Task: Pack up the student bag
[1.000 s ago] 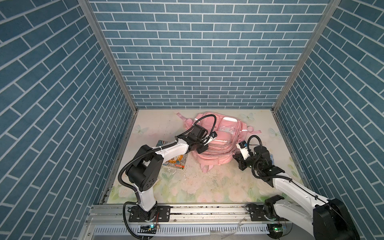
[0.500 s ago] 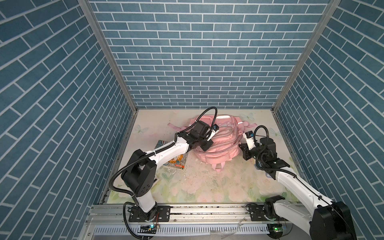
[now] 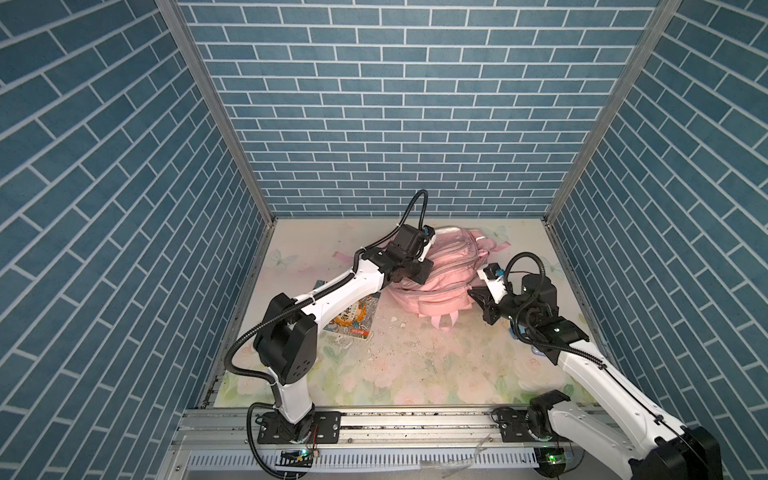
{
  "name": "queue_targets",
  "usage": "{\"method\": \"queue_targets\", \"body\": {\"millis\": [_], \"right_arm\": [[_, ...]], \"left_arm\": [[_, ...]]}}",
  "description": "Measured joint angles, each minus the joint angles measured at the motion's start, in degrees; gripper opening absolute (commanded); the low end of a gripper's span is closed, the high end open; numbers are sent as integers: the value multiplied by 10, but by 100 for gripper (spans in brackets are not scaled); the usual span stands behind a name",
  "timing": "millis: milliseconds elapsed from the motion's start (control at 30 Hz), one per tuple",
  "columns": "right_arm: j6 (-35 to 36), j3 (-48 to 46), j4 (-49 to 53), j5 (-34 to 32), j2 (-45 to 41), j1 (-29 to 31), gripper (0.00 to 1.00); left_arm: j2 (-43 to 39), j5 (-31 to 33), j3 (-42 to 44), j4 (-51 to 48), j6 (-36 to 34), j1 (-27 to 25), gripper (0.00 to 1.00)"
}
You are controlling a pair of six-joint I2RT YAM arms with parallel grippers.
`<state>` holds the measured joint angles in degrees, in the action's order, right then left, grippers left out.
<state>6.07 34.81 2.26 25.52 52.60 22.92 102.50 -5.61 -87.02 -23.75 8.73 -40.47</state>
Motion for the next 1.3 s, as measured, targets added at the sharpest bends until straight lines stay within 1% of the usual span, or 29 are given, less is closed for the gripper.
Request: {"method": "queue_targets", "body": {"millis": [167,333,400,533,633,733,900,1100,1300], "right_arm": [[0,1,15,-5,2,6,0],[-2,20,38,-46,8,6,0],[-2,40,47,-59,16,-8,0],[-2,76,59,-65,46,-52,0],[-2,100,76,-74,67,-73,0],[-3,126,105,-78,74,-78,0],[-13,152,171,-86,74,-74,0],[-24,174,248,-106,75,-36,0],[-64,200,275,-105,84,-13,0]], "left_arm": [[0,-9,-5,-5,47,2,0],[5,-19,-19,-8,97,-4,0],[7,-22,-33,-10,112,-7,0],[9,-37,-59,-14,137,-9,0],[17,-38,-78,-24,147,-15,0],[33,-28,-96,-35,151,-23,0],[53,-4,-99,-32,166,-32,0],[65,41,-102,-29,184,-44,0],[73,77,-113,-22,206,-55,0]]}}
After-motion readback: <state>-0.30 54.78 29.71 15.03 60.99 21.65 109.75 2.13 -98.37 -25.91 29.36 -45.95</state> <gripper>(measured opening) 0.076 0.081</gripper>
